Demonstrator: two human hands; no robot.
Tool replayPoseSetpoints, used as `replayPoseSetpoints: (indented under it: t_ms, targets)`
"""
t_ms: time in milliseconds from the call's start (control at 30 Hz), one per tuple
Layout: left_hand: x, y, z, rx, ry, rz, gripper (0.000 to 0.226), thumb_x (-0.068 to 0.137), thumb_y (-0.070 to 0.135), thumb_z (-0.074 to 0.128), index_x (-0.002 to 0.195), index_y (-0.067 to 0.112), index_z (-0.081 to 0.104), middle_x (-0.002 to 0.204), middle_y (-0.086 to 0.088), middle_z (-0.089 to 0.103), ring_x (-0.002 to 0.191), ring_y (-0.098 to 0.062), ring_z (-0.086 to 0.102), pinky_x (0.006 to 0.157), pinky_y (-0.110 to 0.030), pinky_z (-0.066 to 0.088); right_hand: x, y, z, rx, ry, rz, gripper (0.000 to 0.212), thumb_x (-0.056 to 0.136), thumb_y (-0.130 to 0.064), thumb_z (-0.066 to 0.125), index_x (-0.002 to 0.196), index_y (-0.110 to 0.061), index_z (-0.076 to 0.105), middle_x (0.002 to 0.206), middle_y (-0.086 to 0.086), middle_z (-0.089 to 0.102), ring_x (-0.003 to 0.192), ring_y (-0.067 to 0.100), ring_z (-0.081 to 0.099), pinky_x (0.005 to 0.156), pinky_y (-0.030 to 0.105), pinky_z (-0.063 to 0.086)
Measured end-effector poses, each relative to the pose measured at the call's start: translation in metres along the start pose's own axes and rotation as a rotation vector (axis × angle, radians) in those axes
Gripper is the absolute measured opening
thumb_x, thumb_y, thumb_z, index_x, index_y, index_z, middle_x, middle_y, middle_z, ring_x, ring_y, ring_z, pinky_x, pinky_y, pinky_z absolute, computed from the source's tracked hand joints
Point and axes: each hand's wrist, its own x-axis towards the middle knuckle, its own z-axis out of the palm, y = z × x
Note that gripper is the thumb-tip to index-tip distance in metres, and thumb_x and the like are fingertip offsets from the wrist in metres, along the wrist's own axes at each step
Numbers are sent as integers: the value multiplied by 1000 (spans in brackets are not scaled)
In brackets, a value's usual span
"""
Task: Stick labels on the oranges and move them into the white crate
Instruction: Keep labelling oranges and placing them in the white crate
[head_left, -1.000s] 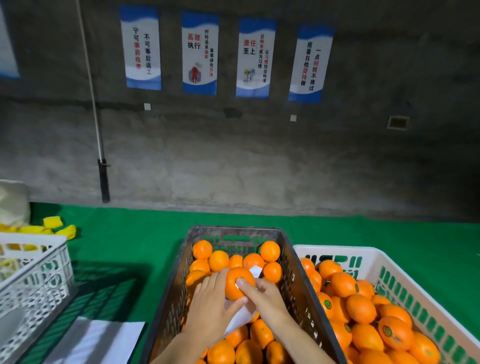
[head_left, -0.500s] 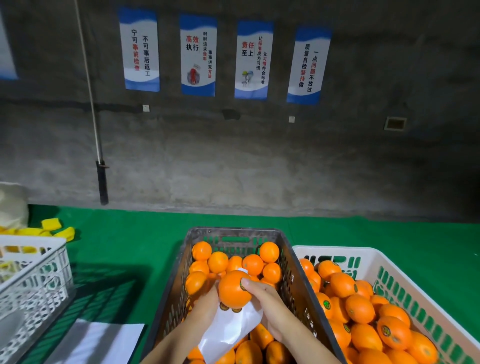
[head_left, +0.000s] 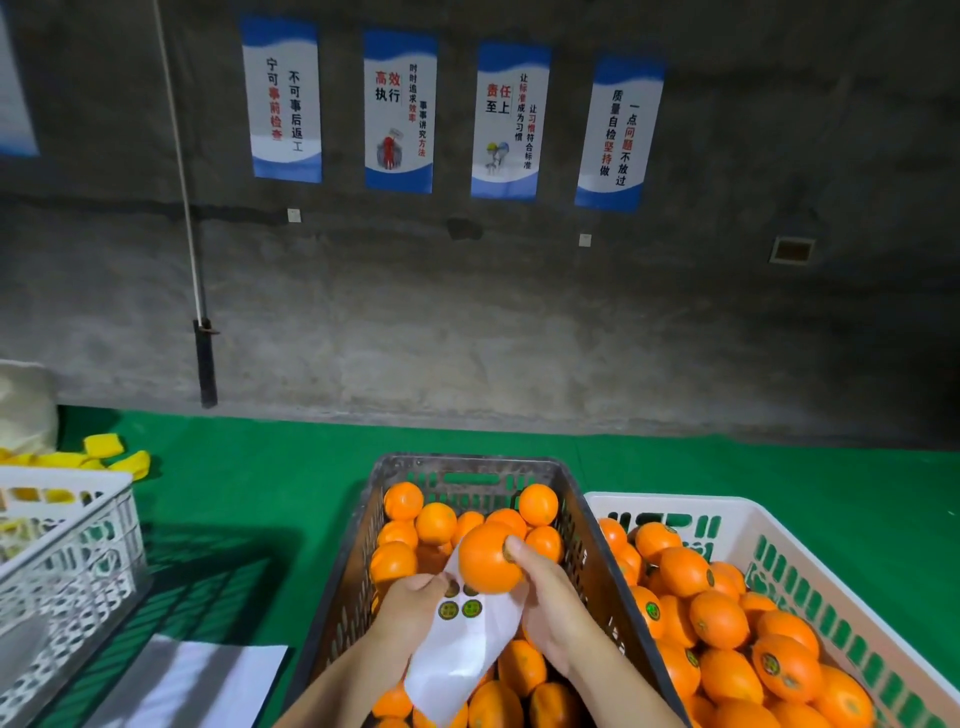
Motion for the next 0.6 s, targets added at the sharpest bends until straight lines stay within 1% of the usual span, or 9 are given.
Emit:
replayPoseSetpoints:
  t_ms: [33, 100, 167, 233, 333, 400, 467, 533, 600]
  targets:
    - [1, -2, -1, 13, 10, -1, 23, 101, 20, 53, 85, 6, 62, 93, -23, 63, 87, -31, 60, 79, -38, 45, 1, -3, -1, 83, 46, -17, 72, 77, -48, 70, 140, -18, 52, 136, 8, 63, 122, 27, 62, 106, 48, 47]
    - [8, -8, -3, 10, 87, -2, 30, 102, 21, 51, 76, 8, 61, 87, -23, 60, 81, -29, 55, 73, -36, 40, 3, -10, -8, 308, 103, -29, 63, 77, -53, 67, 129, -17, 59, 109, 5, 75, 98, 21, 73, 76, 36, 59]
    - [8, -8, -2, 43, 121, 5, 28, 102, 21, 50, 78, 15, 63, 86, -20, 63, 82, -30, 58, 72, -37, 43, 3, -14, -18, 522, 154, 0, 71, 78, -61, 65, 120, -5, 57, 69, 2, 64, 56, 14, 64, 43, 23, 46]
    - [9, -7, 0, 29, 92, 10, 24, 103, 18, 48, 94, 7, 68, 93, -21, 69, 91, -36, 65, 80, -45, 51, 3, -14, -29, 634, 214, 1, 86, 83, -70, 56, 125, 5, 57, 56, 0, 44, 41, 9, 43, 34, 19, 29]
    - [7, -8, 1, 35, 67, -5, 27, 103, 18, 47, 110, 0, 66, 99, -20, 71, 95, -34, 68, 88, -46, 55, 2, -11, -40, 788, 309, 2, 88, 87, -77, 44, 132, -3, 59, 64, 2, 57, 46, 9, 47, 37, 20, 31]
    - [8, -9, 2, 46, 79, -4, 29, 104, 19, 46, 114, 0, 65, 99, -15, 70, 94, -29, 67, 85, -42, 57, 2, -12, -40, 874, 347, -9, 86, 88, -78, 41, 137, -9, 56, 96, 5, 71, 62, 14, 59, 44, 21, 36]
    - [8, -6, 2, 29, 98, -23, 30, 105, 21, 43, 122, 2, 60, 104, -12, 66, 96, -25, 64, 84, -38, 55, 3, -15, -37, 923, 364, -37, 84, 90, -77, 39, 144, -13, 48, 132, 8, 64, 88, 22, 65, 62, 25, 43]
    - [8, -5, 2, 16, 99, -45, 33, 106, 23, 40, 131, 7, 55, 111, -11, 63, 101, -25, 61, 92, -39, 52, 4, -15, -39, 987, 365, -70, 83, 90, -77, 35, 145, -16, 46, 141, 9, 59, 106, 29, 62, 81, 33, 45]
    - [6, -4, 3, 38, 98, -40, 34, 106, 25, 39, 133, 10, 54, 109, -8, 63, 96, -19, 61, 88, -34, 52, 5, -14, -43, 1045, 354, -100, 84, 90, -78, 31, 143, -15, 48, 139, 9, 60, 112, 32, 61, 84, 40, 47]
